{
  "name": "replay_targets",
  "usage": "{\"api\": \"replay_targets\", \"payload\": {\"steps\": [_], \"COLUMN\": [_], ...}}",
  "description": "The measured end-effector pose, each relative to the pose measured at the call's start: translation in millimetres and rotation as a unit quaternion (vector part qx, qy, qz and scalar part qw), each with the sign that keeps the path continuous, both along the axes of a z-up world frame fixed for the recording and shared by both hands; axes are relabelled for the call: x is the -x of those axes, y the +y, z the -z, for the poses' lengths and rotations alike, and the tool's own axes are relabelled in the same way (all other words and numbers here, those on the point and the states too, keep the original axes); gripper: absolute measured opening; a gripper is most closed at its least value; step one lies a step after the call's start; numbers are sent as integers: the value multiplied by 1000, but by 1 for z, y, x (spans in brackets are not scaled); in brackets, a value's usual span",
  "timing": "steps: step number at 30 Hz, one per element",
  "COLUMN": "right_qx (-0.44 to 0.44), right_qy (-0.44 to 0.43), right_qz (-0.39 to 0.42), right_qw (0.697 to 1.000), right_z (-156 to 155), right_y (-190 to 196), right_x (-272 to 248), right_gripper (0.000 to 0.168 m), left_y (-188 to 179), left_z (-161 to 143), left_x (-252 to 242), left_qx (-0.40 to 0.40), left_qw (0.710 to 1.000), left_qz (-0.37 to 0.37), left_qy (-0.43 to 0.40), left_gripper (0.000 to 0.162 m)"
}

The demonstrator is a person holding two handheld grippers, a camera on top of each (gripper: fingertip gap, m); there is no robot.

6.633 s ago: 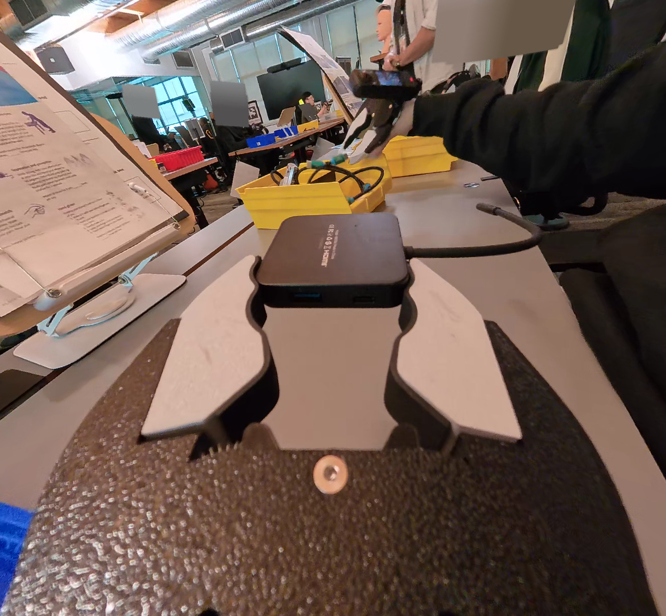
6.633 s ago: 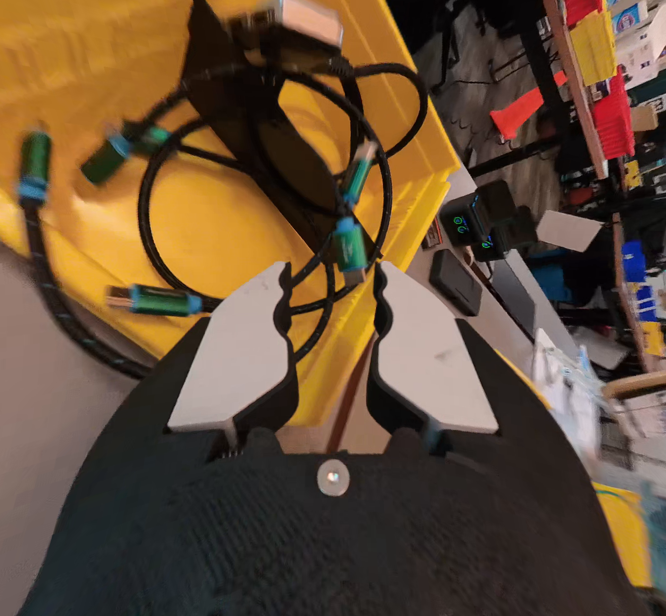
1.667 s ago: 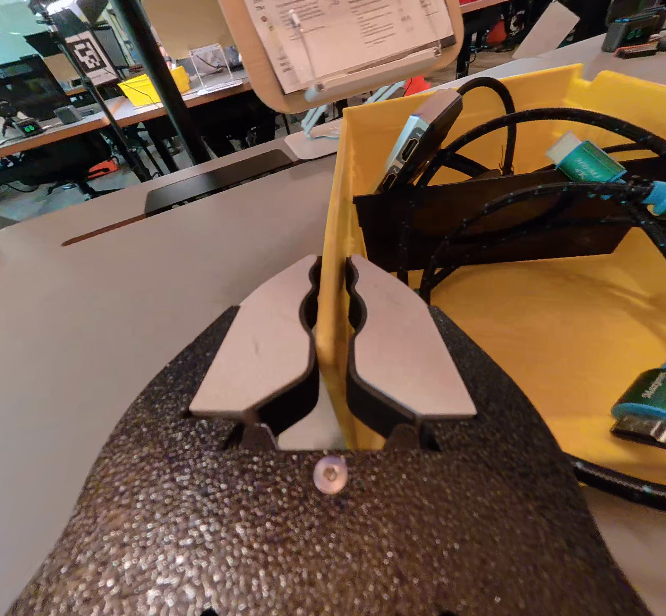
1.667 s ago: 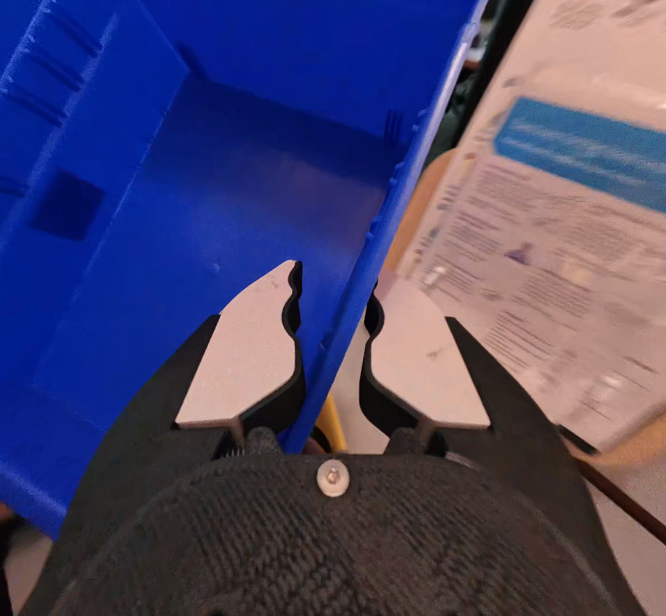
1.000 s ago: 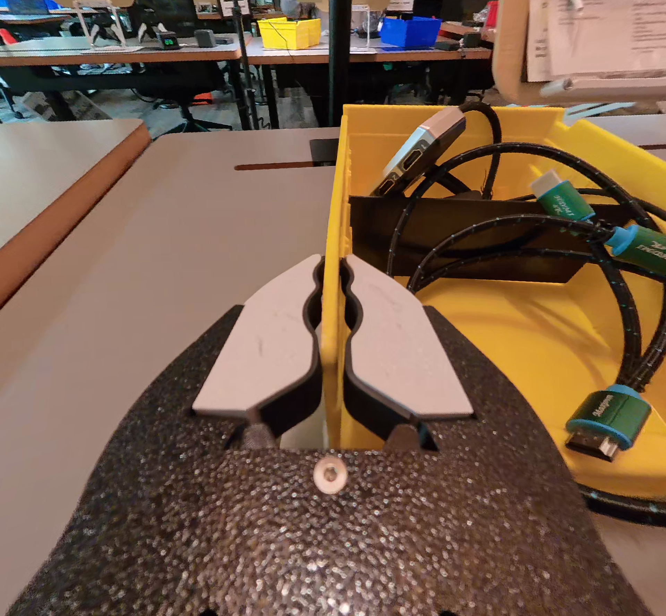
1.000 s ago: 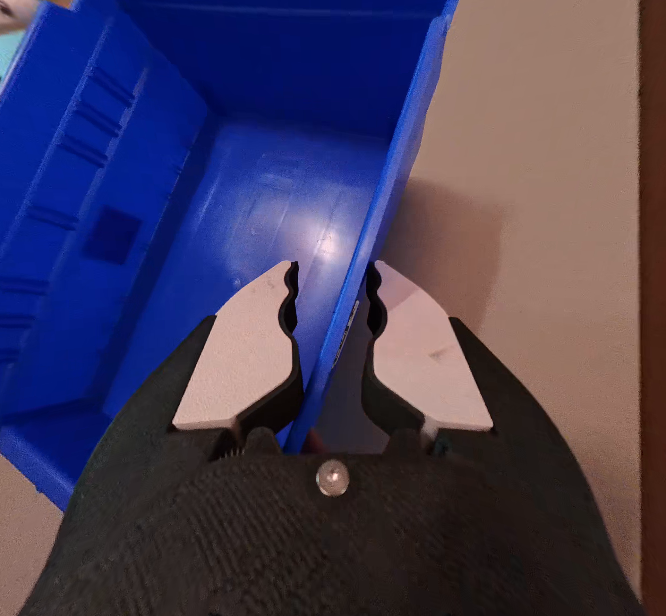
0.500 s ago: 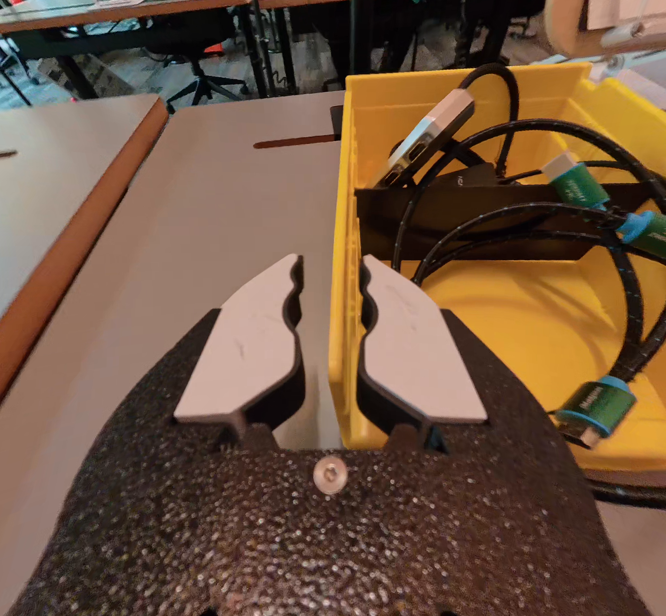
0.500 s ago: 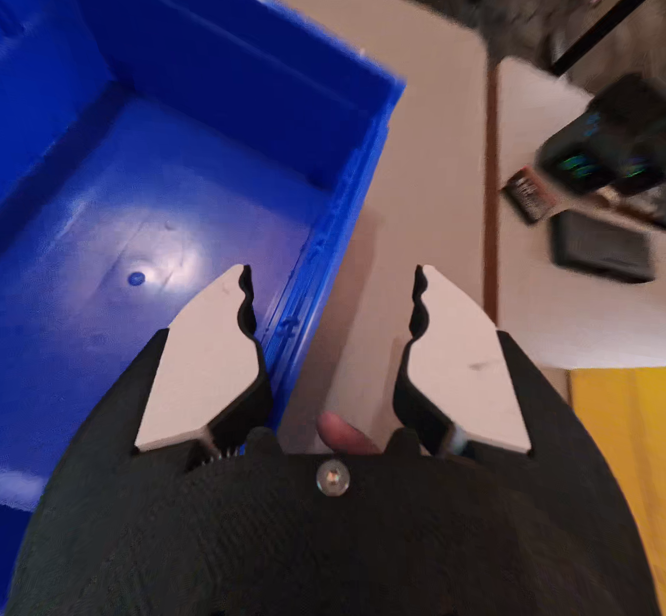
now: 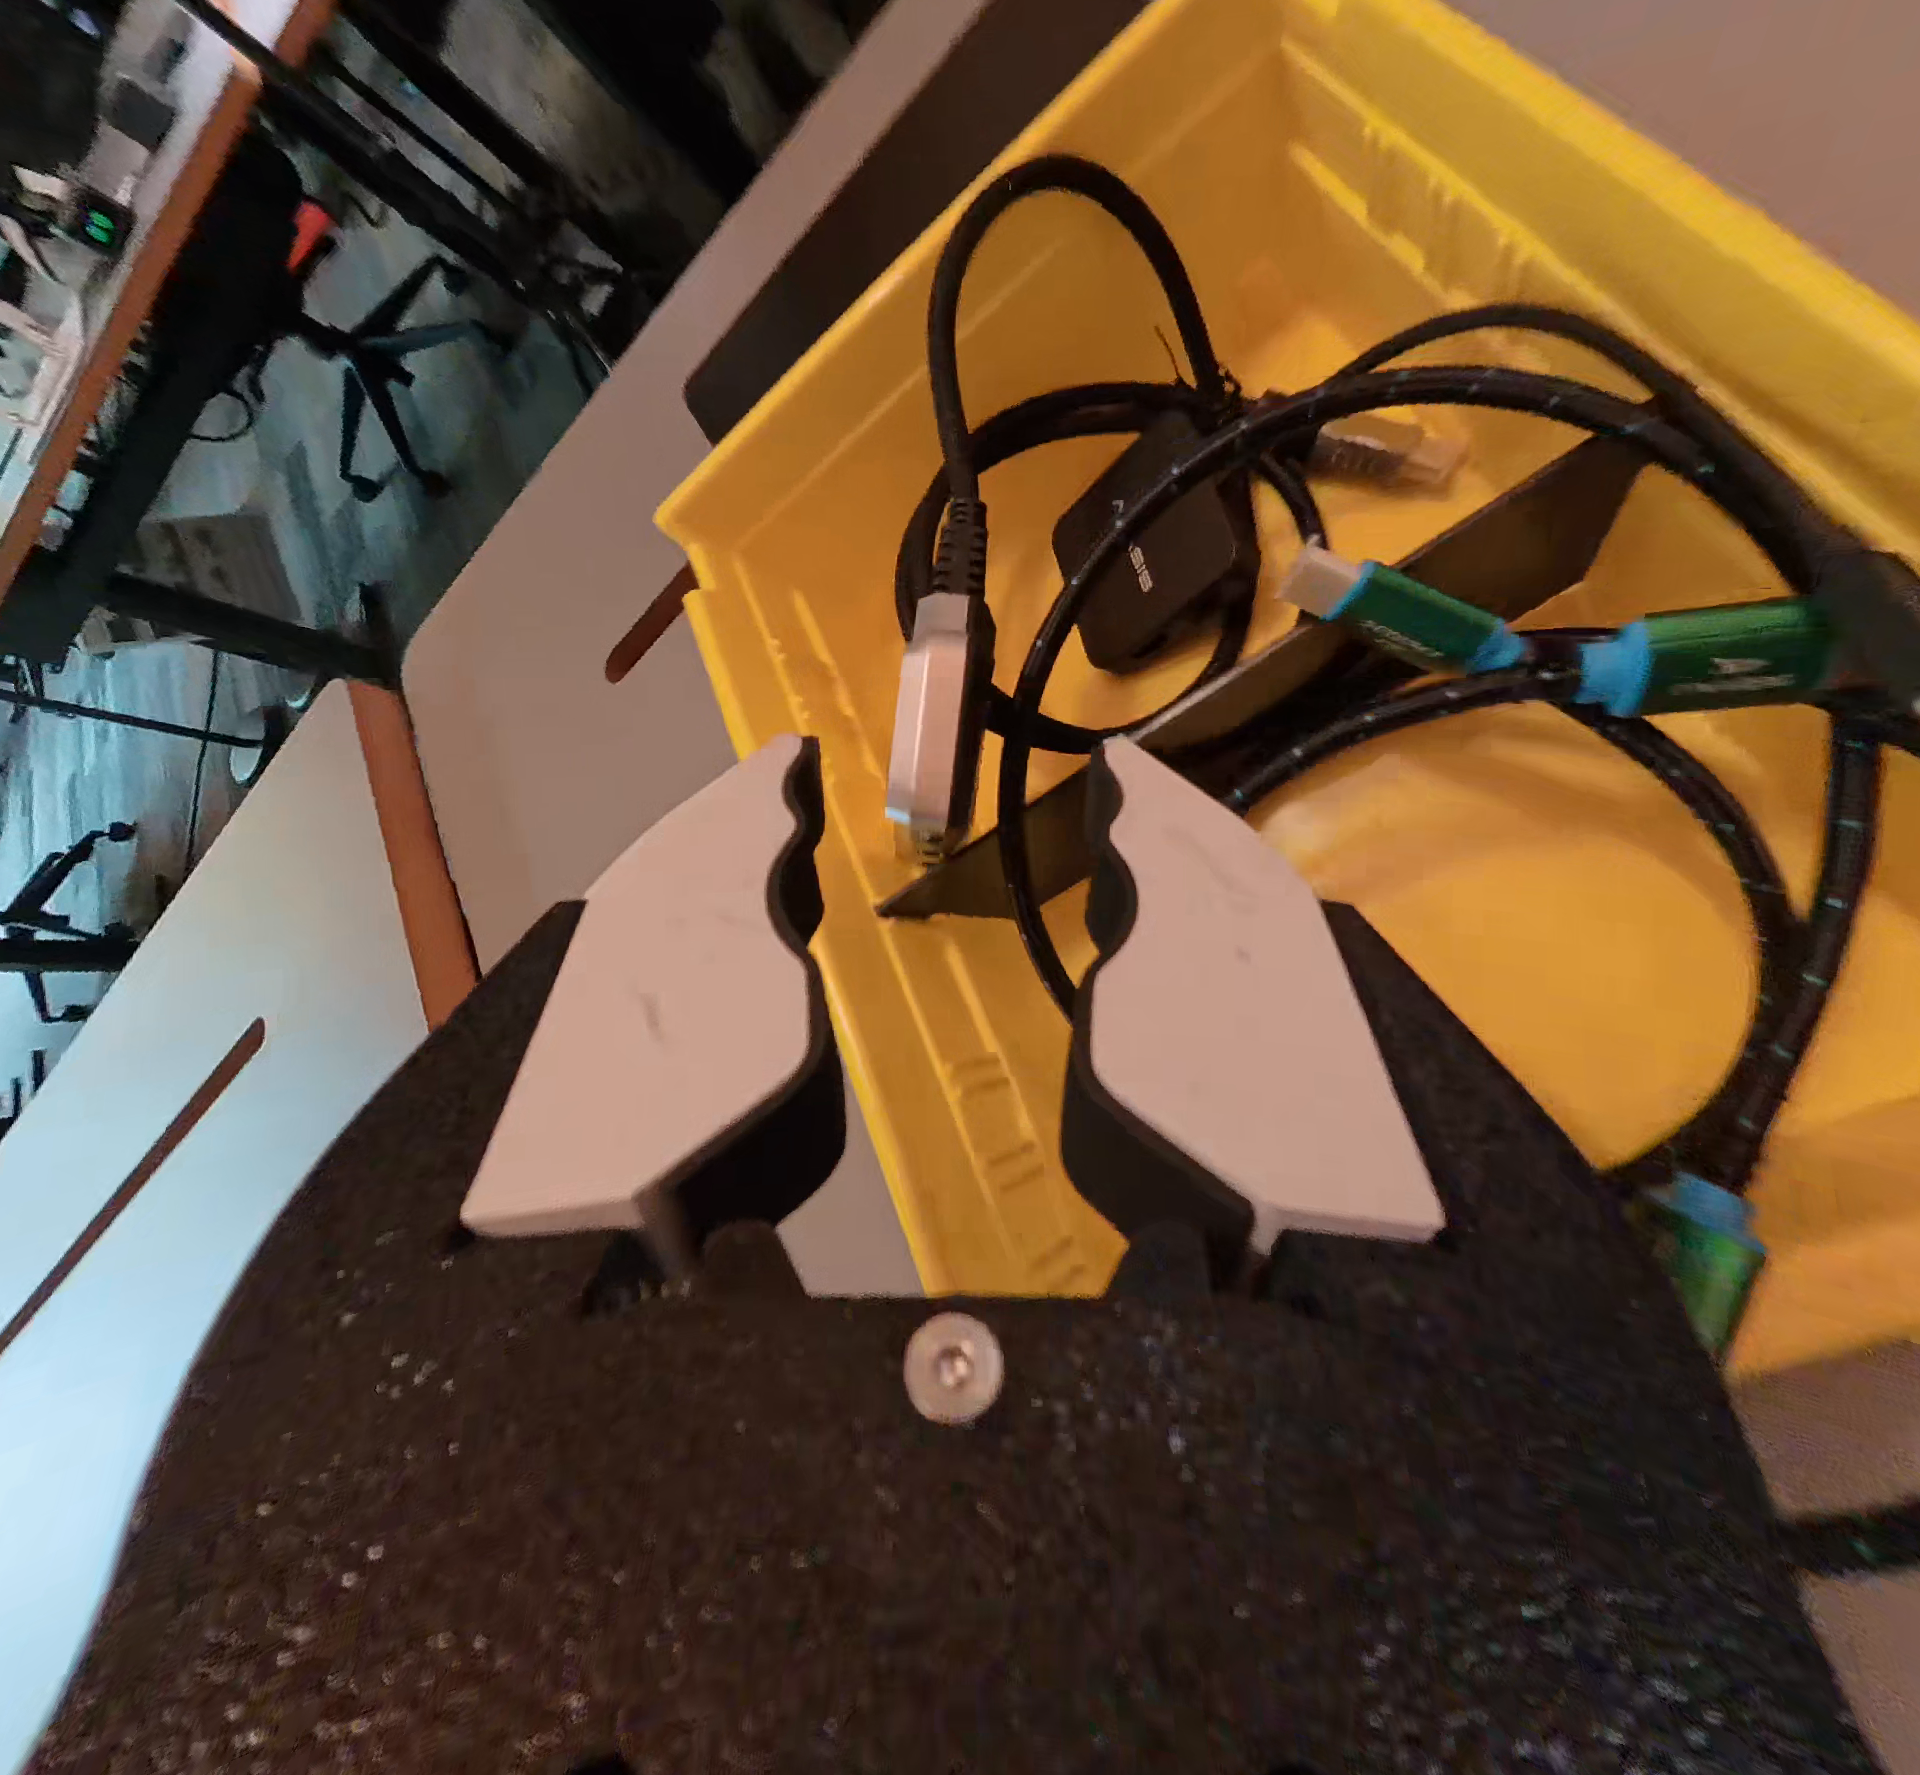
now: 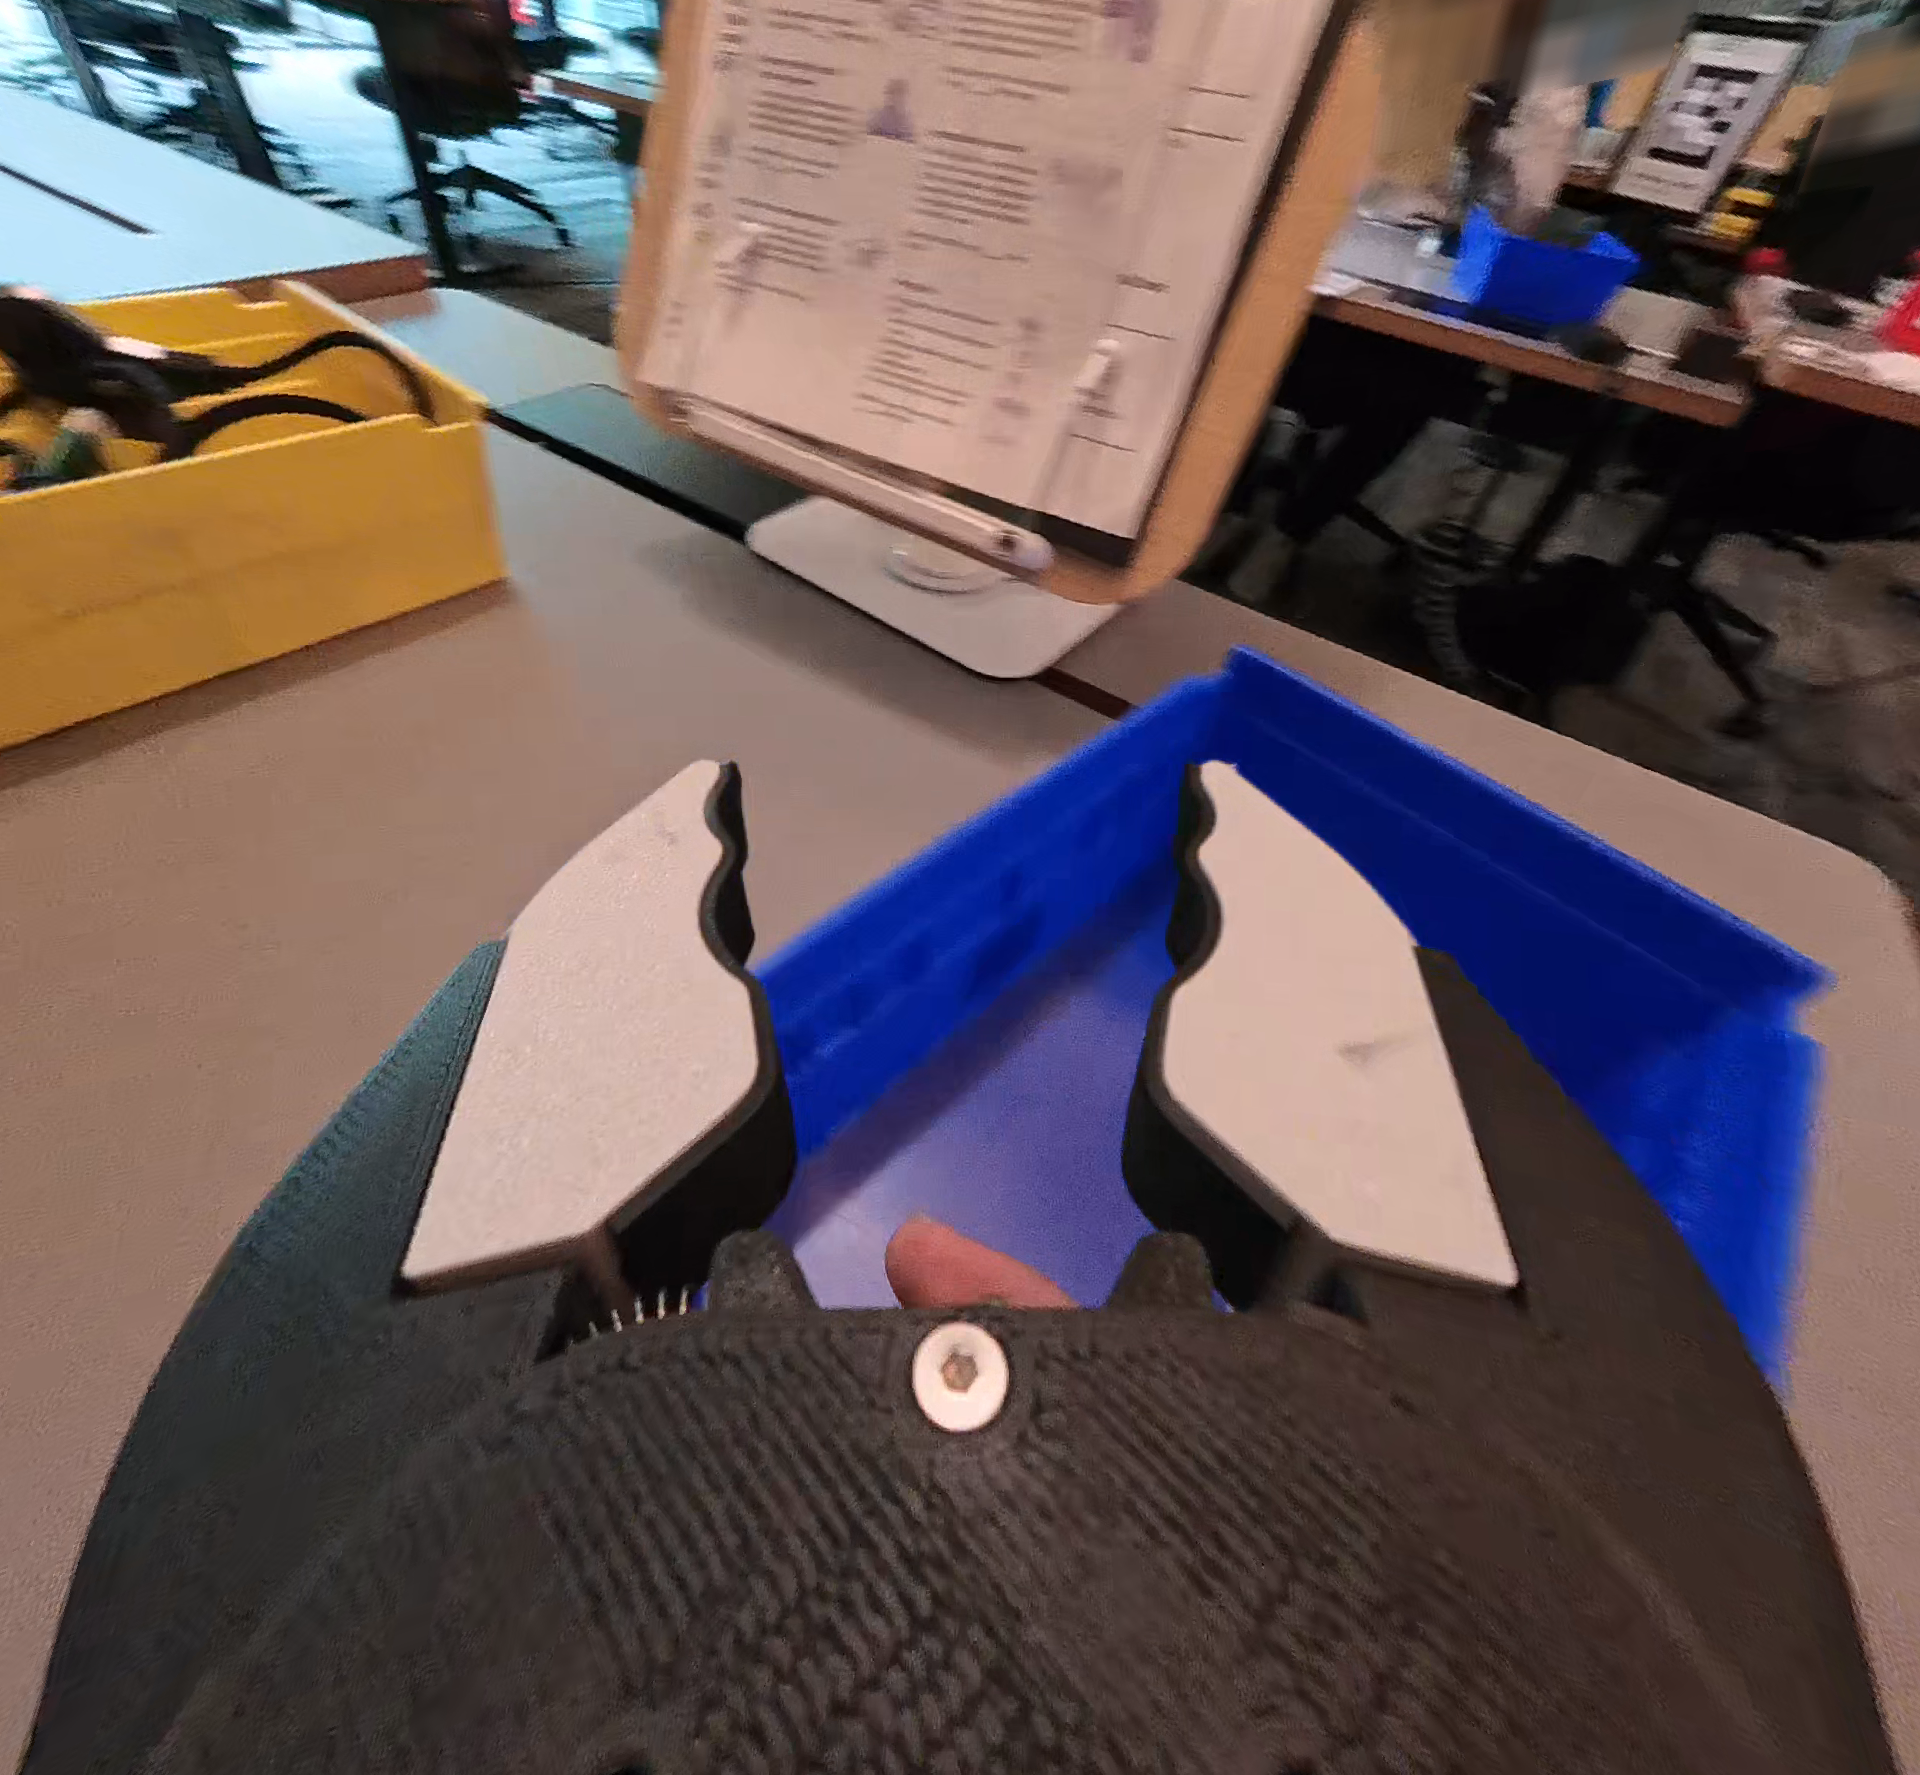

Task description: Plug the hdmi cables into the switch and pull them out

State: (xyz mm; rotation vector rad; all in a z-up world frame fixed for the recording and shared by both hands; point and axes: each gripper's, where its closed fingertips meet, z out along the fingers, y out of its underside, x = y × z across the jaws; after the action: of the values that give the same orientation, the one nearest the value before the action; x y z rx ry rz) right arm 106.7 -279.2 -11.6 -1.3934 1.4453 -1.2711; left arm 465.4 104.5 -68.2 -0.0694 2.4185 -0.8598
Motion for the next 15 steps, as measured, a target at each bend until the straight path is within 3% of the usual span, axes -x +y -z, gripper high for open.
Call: {"api": "replay_targets", "payload": {"steps": [3,5,6,9,12,15], "right_qx": [-3,-5,-9,-15,-16,16], "right_qy": [-13,-32,-33,-56,-23,-1], "right_qz": [-55,-71,-79,-79,-78,-76], "right_qw": [998,997,996,995,997,997], "right_z": [4,-2,-5,-9,5,11], "right_y": [38,49,54,59,64,72], "right_x": [-13,-20,-23,-29,-36,-40], "right_gripper": [80,75,76,71,69,71], "left_y": [-7,-13,-15,-14,-19,-26], "left_z": [15,27,28,24,-14,-82], "left_x": [-25,-22,-23,-28,-28,-12], "left_qx": [-19,-1,13,15,48,97], "left_qw": [999,995,993,996,998,993], "left_qz": [-37,-32,-32,-36,-39,-29], "left_qy": [21,97,111,77,3,-64], "left_gripper": [41,24,23,21,20,20]}}
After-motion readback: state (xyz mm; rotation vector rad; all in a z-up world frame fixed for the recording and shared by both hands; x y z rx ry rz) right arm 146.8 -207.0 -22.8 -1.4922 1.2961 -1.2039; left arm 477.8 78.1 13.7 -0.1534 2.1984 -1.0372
